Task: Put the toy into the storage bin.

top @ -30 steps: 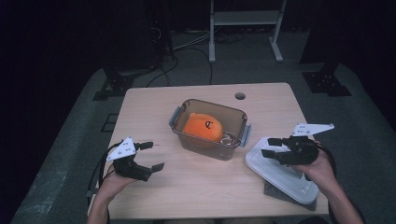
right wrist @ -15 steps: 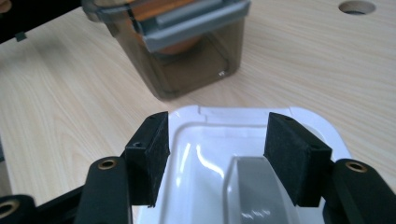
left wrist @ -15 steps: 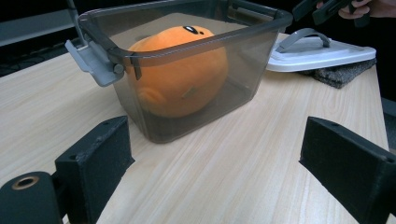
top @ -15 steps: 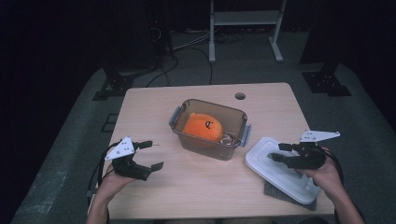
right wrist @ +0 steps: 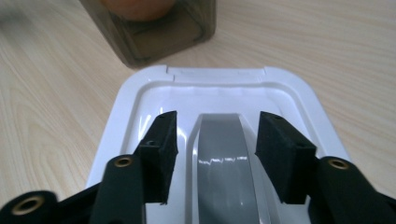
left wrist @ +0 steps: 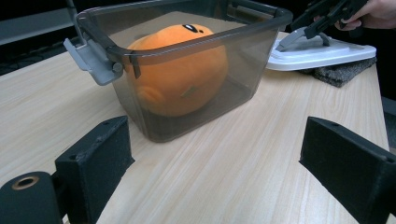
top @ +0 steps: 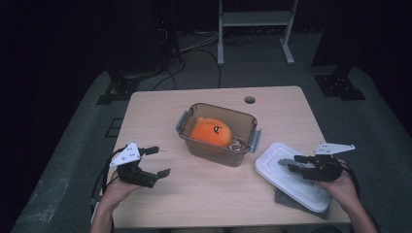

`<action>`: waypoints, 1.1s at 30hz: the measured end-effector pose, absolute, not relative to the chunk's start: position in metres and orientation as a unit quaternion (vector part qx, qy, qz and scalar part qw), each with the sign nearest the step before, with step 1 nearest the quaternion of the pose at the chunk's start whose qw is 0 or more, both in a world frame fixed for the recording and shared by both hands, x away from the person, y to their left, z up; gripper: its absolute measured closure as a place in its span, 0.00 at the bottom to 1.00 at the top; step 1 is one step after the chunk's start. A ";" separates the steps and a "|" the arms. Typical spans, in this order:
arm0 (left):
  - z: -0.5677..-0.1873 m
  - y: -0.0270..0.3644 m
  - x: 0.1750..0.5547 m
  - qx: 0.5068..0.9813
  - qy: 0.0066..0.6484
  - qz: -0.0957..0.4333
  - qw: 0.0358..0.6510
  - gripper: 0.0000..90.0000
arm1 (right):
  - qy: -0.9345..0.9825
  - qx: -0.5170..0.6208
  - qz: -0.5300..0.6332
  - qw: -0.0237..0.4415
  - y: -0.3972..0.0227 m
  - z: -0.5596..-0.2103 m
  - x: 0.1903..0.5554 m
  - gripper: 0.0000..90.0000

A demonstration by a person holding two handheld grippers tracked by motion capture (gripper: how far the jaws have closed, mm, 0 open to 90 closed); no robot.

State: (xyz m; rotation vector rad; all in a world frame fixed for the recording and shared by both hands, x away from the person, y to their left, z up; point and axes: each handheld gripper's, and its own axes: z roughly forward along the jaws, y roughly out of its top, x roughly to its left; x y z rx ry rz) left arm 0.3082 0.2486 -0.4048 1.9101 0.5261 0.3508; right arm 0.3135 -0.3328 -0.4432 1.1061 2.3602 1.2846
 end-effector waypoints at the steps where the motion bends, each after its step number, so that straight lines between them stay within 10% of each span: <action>1: -0.405 0.249 0.308 0.802 0.221 0.147 0.535 0.09 | 0.807 0.378 0.438 0.119 -0.333 -0.445 0.313 0.58; 6: -0.405 0.249 0.308 0.802 0.221 0.147 0.535 0.09 | 0.808 0.378 0.437 0.116 -0.335 -0.448 0.312 0.72; 33: -0.405 0.250 0.308 0.800 0.223 0.148 0.537 0.09 | 0.814 0.350 0.450 0.116 -0.333 -0.414 0.295 0.73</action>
